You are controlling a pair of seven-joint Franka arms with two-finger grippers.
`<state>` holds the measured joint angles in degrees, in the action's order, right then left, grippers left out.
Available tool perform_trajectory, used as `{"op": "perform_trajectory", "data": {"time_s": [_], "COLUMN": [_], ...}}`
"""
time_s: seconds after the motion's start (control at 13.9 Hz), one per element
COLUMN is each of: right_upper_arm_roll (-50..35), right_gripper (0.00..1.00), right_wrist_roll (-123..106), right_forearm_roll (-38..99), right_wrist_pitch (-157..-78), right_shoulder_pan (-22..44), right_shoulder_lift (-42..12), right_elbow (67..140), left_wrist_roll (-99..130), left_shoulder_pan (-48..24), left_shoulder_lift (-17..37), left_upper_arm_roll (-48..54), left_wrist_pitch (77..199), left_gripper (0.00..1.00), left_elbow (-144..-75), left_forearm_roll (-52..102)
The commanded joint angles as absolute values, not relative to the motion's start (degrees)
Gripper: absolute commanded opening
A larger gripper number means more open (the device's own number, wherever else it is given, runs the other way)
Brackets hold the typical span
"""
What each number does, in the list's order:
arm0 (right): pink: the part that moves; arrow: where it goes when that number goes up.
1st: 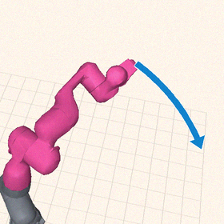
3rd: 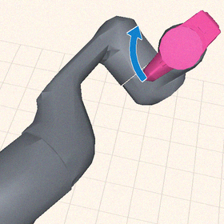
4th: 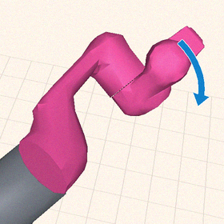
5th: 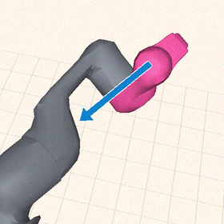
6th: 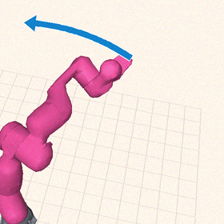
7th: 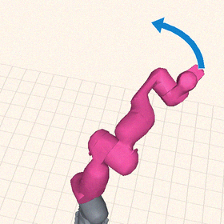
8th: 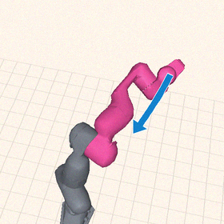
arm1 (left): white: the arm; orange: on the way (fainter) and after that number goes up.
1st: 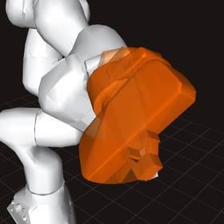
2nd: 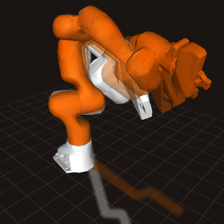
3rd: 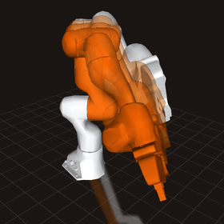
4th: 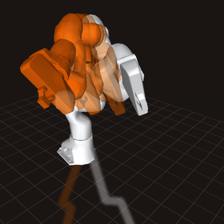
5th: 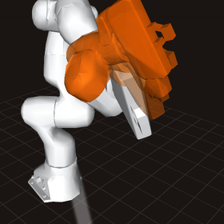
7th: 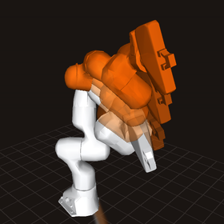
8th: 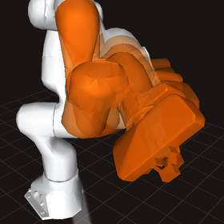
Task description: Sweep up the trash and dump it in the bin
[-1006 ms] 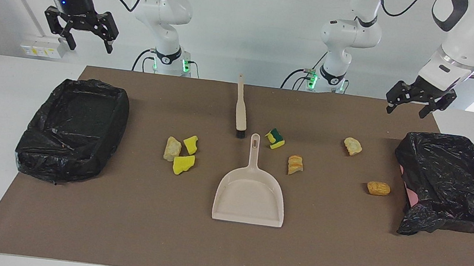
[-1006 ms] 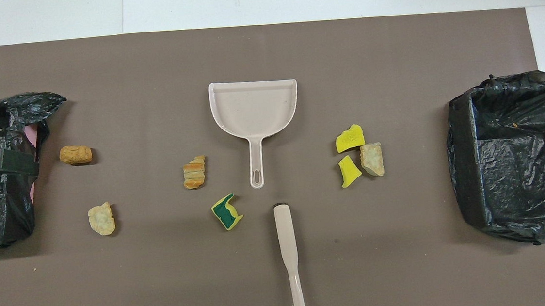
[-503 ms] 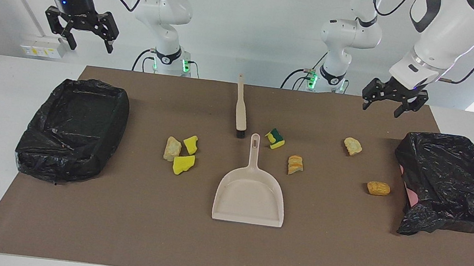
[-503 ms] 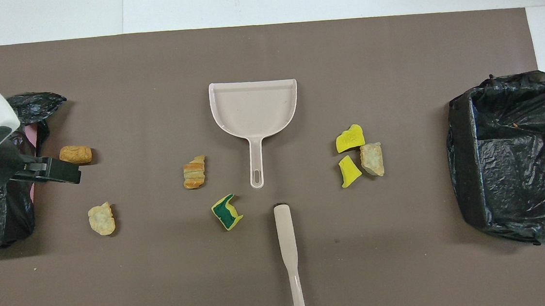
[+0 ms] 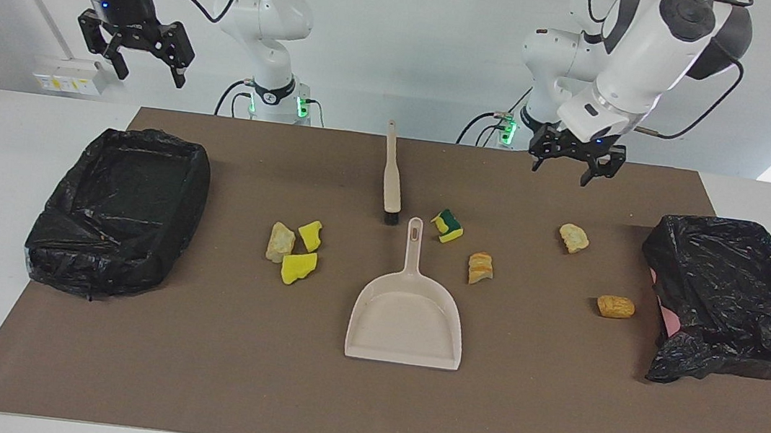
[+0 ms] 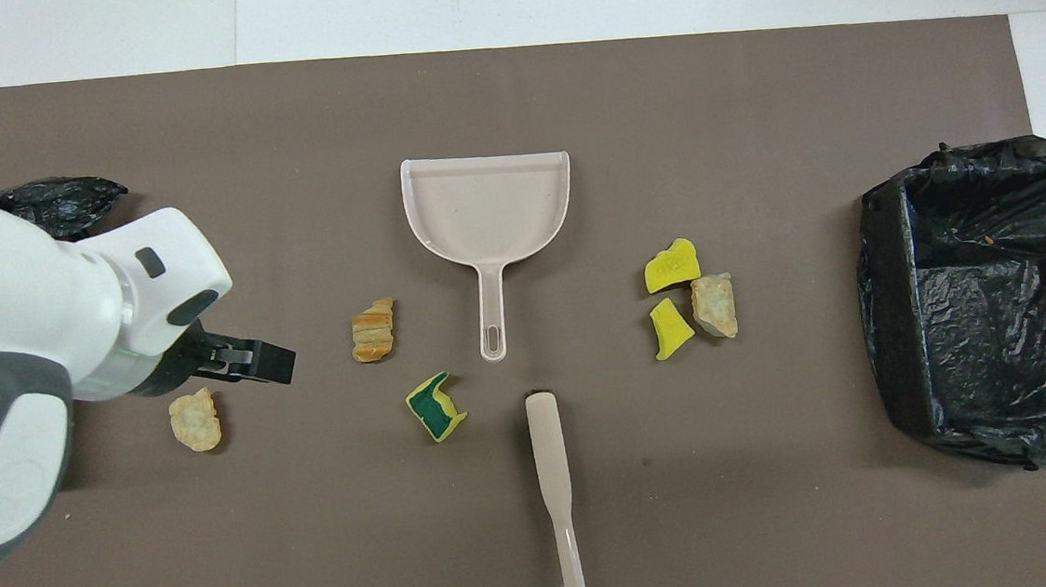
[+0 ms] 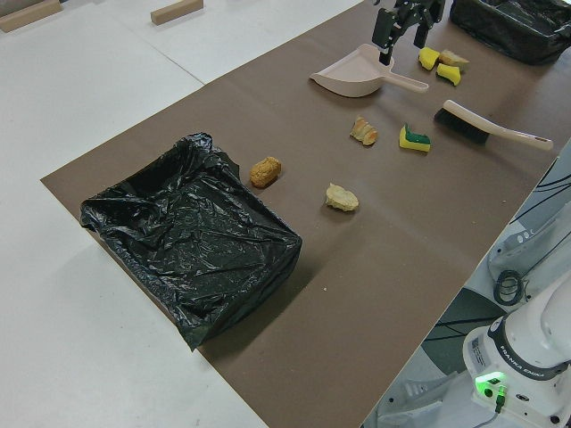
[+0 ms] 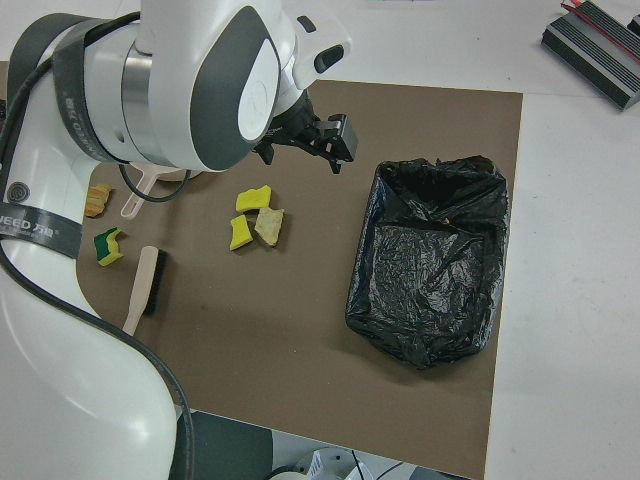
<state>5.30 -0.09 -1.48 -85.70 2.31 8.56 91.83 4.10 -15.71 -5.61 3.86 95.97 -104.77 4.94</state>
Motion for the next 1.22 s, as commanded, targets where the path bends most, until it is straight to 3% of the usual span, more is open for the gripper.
{"op": "perform_trajectory", "data": {"time_s": [0.0,0.65,1.15], "right_upper_arm_roll": [4.9,4.0,3.8], "right_gripper": [1.00,1.00,1.00], "right_wrist_roll": [1.3,3.7,3.3], "right_forearm_roll": [-1.9,-1.4,-1.2], "right_wrist_pitch": [-85.1,-84.7,-85.3], "right_shoulder_pan": [2.1,2.2,2.2], "right_shoulder_lift": [10.1,11.7,11.5], "right_elbow": [93.5,95.7,95.4], "left_wrist_roll": [7.6,29.8,40.6], "left_shoulder_pan": [-20.4,-38.4,-53.2], "left_shoulder_lift": [-9.9,-9.2,-1.5], "left_upper_arm_roll": [2.9,2.9,2.9], "left_wrist_pitch": [101.1,114.2,128.7], "left_gripper": [1.00,1.00,1.00], "left_elbow": [-111.8,-122.2,-128.4], "left_forearm_roll": [6.7,6.8,6.7]}}
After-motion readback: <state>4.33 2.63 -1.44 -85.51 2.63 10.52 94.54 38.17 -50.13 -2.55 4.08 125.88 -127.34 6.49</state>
